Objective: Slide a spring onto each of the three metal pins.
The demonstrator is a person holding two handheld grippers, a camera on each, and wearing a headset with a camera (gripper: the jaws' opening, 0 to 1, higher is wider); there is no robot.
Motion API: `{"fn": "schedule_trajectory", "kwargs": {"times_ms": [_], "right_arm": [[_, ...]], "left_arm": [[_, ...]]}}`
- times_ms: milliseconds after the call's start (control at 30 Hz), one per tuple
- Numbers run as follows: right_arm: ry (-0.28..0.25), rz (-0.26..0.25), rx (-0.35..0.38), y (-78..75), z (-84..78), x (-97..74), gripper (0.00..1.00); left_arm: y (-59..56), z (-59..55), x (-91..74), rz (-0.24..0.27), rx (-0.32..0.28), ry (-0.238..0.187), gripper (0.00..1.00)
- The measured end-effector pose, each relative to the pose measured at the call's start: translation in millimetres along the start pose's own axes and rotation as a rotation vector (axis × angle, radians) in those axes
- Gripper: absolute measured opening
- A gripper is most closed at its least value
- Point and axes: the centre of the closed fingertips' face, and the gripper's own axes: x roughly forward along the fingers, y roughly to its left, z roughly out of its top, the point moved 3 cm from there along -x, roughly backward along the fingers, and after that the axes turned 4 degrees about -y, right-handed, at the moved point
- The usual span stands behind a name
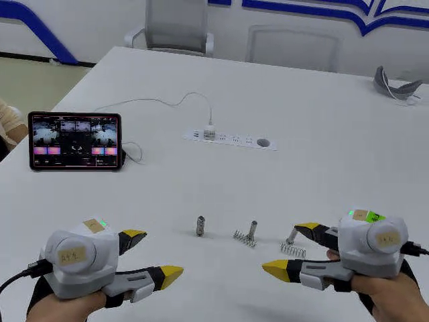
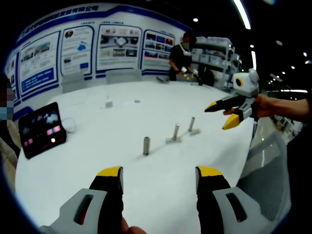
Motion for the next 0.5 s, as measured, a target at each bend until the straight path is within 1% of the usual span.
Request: {"fn": "schedule_trajectory", "kwargs": {"times_ms": [100,167,300,333,433,500], "right_arm": [[-0.032,-0.025,0.05,-0.6,-3.1,-8.9,0.72],[-0.038,-0.027,0.058,0.8,-4.2,-11.9,0.72],[-0.03,-0.044,0.063,3.4,-7.0,-18.8,0.74],[-0.038,-0.051,0.069,2.9,-6.9,-20.8,0.74],[-0.058,-0.053,0.095,4.6,-6.8,-24.1,0.75],[-0.061,-0.059,0.099,5.1,-7.2,-26.1,0.75]], "left_arm": [[0.8,-0.5,-2.2,0.003,-0.007,-0.001,0.61],[1.7,0.0,-4.3,0.004,-0.018,-0.006,0.61],[5.8,0.5,-6.8,0.017,-0.033,-0.011,0.61],[6.5,0.7,-7.0,0.02,-0.038,-0.012,0.61],[7.7,0.7,-7.7,0.024,-0.044,-0.011,0.61],[8.1,1.2,-8.3,0.026,-0.044,-0.01,0.61]]}}
